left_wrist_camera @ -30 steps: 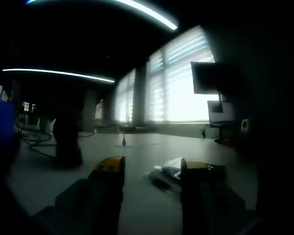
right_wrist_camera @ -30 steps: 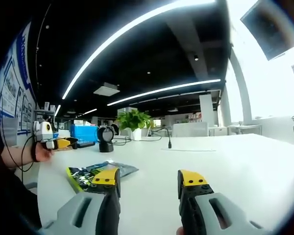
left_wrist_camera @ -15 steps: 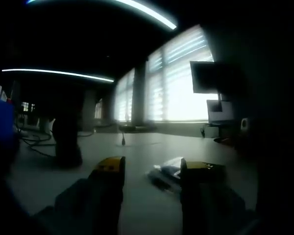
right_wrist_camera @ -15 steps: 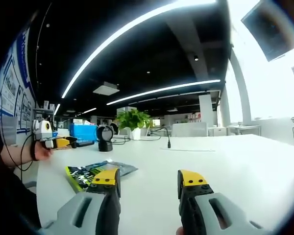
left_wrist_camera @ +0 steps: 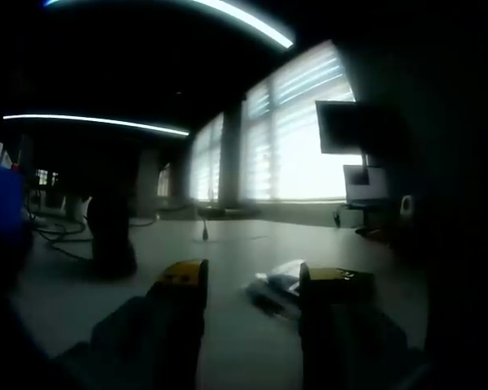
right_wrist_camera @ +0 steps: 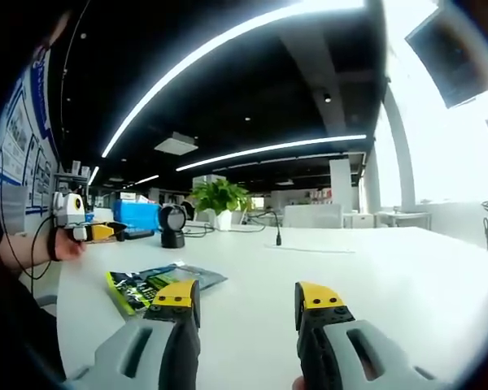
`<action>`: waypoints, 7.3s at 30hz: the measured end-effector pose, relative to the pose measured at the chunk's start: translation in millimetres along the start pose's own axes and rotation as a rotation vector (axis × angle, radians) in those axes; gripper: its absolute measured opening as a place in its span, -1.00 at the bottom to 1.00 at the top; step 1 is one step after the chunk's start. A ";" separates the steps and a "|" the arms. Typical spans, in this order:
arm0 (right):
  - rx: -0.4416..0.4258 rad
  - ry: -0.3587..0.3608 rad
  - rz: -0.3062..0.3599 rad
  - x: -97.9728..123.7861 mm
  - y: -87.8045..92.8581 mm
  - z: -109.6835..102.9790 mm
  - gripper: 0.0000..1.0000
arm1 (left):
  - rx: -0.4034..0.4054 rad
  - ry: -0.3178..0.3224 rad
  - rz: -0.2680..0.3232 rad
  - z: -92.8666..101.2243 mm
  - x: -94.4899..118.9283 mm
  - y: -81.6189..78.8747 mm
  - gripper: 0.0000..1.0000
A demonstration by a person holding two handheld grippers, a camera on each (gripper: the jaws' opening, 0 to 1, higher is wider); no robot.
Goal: Clip sheet goods on table flip sheet goods clip sheet goods scan sheet goods put sheet goods back to table
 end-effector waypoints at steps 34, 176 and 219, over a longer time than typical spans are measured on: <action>0.015 -0.074 0.120 -3.1 -44.6 -82.9 -0.21 | -0.013 -0.002 -0.011 -0.5 -0.1 2.3 -0.25; 0.719 -0.164 -0.176 -53.8 80.2 -181.6 -0.92 | -0.035 0.012 -0.020 2.9 0.6 2.9 -0.27; 0.613 -0.109 -0.172 -66.9 73.1 -169.6 -1.00 | -0.038 0.012 -0.021 2.7 0.3 3.3 -0.27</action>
Point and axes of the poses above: the point that each gripper's makers call its tool centre point, and the gripper's own axes: x roughly backward along the fingers, z roughly to its right, y roughly out of its underside, the point moved 3 cm from there along x, roughly backward along the fingers, and after that the axes turned 15 degrees about -x, right-handed, at the moved point
